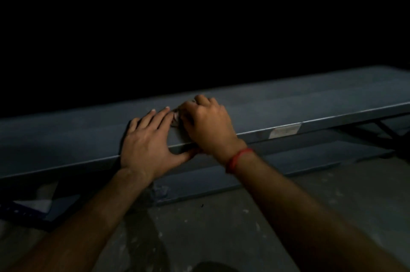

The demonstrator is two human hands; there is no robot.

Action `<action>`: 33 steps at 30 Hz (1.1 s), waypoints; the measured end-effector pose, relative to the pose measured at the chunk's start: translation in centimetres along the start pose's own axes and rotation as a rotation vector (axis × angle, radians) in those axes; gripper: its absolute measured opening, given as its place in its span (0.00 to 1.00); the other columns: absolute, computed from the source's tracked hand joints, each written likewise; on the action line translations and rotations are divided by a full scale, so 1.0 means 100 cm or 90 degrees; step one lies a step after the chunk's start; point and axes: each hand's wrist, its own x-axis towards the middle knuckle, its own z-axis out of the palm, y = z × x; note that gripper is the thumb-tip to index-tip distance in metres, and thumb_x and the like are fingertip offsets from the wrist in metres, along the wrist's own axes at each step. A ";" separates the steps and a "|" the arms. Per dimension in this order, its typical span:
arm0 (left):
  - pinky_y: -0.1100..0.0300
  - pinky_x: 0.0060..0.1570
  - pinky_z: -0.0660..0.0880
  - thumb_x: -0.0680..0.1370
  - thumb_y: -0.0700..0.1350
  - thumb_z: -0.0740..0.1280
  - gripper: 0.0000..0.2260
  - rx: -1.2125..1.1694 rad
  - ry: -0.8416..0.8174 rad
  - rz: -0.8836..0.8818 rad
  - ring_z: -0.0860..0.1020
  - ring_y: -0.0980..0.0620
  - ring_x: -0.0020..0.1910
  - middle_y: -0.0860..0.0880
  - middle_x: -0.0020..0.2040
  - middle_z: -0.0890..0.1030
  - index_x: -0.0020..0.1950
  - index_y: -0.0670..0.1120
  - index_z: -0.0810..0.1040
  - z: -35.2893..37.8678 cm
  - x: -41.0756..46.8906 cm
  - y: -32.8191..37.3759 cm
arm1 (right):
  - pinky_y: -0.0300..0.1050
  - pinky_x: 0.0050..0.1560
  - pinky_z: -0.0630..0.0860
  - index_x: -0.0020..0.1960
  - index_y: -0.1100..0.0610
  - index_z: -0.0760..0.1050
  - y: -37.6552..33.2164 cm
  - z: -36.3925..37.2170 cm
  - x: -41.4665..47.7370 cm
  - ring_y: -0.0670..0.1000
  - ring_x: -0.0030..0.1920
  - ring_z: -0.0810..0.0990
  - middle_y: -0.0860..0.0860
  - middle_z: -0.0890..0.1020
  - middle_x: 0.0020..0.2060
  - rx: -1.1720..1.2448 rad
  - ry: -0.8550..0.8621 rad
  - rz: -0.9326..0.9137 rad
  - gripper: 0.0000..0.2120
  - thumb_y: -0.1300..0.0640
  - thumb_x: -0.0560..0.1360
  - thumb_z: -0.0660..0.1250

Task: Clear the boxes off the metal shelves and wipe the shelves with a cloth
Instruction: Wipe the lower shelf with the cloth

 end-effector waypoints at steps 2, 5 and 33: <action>0.48 0.70 0.65 0.67 0.83 0.50 0.50 0.008 -0.004 -0.001 0.66 0.46 0.75 0.51 0.77 0.68 0.77 0.50 0.66 0.000 -0.001 0.000 | 0.52 0.44 0.74 0.54 0.55 0.81 0.051 -0.007 0.018 0.64 0.51 0.79 0.58 0.80 0.51 -0.069 -0.019 0.044 0.12 0.51 0.77 0.65; 0.49 0.69 0.65 0.66 0.83 0.51 0.50 0.009 0.007 -0.002 0.67 0.46 0.75 0.51 0.76 0.69 0.76 0.50 0.67 -0.001 -0.002 0.000 | 0.55 0.51 0.75 0.60 0.56 0.78 0.124 -0.028 0.018 0.65 0.56 0.76 0.60 0.78 0.56 -0.119 -0.036 0.163 0.13 0.51 0.79 0.64; 0.43 0.74 0.61 0.55 0.87 0.44 0.64 0.043 -0.193 -0.063 0.63 0.43 0.75 0.45 0.78 0.62 0.78 0.45 0.57 -0.028 0.018 0.027 | 0.53 0.39 0.73 0.46 0.56 0.82 0.043 -0.036 -0.052 0.63 0.43 0.77 0.57 0.80 0.44 0.042 0.032 0.048 0.10 0.53 0.71 0.65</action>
